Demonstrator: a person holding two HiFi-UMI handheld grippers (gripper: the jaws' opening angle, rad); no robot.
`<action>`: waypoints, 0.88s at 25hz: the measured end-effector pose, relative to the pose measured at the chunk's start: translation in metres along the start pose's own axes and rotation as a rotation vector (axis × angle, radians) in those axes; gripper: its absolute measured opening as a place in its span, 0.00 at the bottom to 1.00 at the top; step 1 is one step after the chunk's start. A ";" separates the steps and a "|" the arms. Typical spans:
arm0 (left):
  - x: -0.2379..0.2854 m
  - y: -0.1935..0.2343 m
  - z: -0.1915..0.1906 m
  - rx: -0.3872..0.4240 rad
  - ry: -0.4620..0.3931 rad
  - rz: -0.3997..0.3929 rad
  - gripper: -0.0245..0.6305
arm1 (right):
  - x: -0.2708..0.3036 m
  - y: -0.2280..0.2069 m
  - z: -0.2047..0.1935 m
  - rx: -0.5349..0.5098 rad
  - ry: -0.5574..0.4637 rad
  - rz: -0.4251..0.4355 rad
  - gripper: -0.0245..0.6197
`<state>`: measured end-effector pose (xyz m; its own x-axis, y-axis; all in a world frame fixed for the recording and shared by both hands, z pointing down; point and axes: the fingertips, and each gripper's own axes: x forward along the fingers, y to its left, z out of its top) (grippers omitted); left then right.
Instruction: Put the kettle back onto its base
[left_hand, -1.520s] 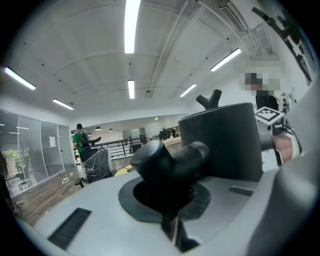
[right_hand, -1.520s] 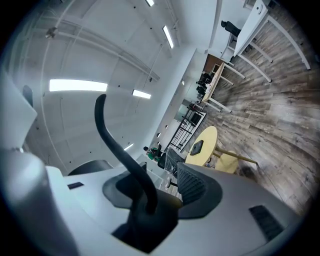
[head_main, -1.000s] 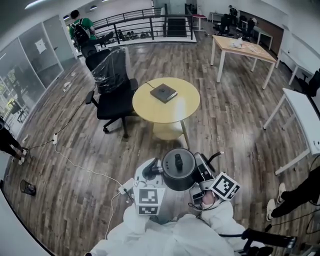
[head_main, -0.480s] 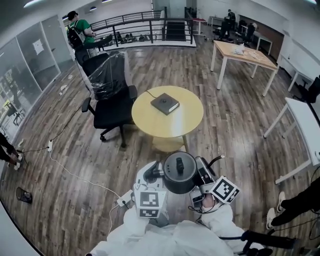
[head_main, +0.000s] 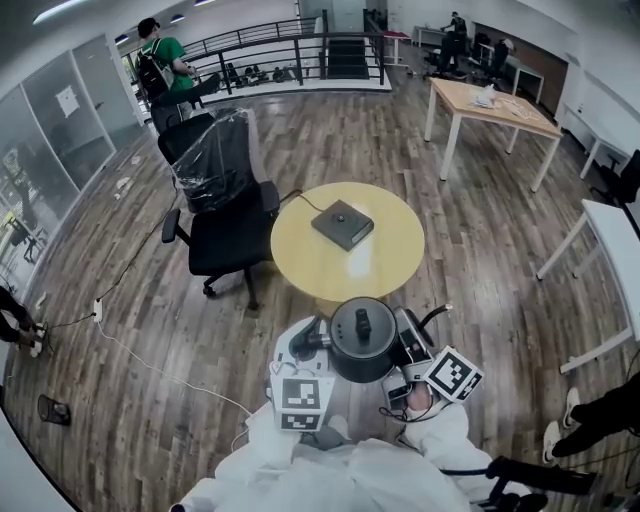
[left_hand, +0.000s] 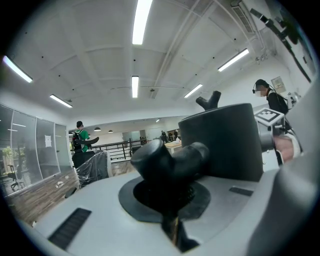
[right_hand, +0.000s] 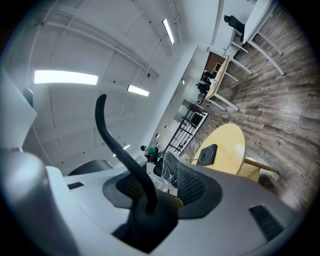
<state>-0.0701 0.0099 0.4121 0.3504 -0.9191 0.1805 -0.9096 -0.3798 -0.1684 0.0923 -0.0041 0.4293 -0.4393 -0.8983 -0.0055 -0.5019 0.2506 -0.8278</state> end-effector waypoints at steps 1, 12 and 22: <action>0.007 0.008 0.000 0.001 0.000 0.000 0.05 | 0.011 0.001 -0.001 -0.001 -0.001 0.002 0.35; 0.060 0.065 -0.010 0.001 0.006 -0.013 0.05 | 0.085 -0.009 -0.009 0.013 -0.004 -0.021 0.35; 0.105 0.093 -0.008 -0.003 0.009 -0.004 0.05 | 0.139 -0.017 0.003 0.016 0.006 -0.011 0.35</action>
<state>-0.1200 -0.1210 0.4225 0.3525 -0.9164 0.1898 -0.9088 -0.3836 -0.1644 0.0422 -0.1344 0.4413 -0.4381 -0.8989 0.0065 -0.4947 0.2350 -0.8367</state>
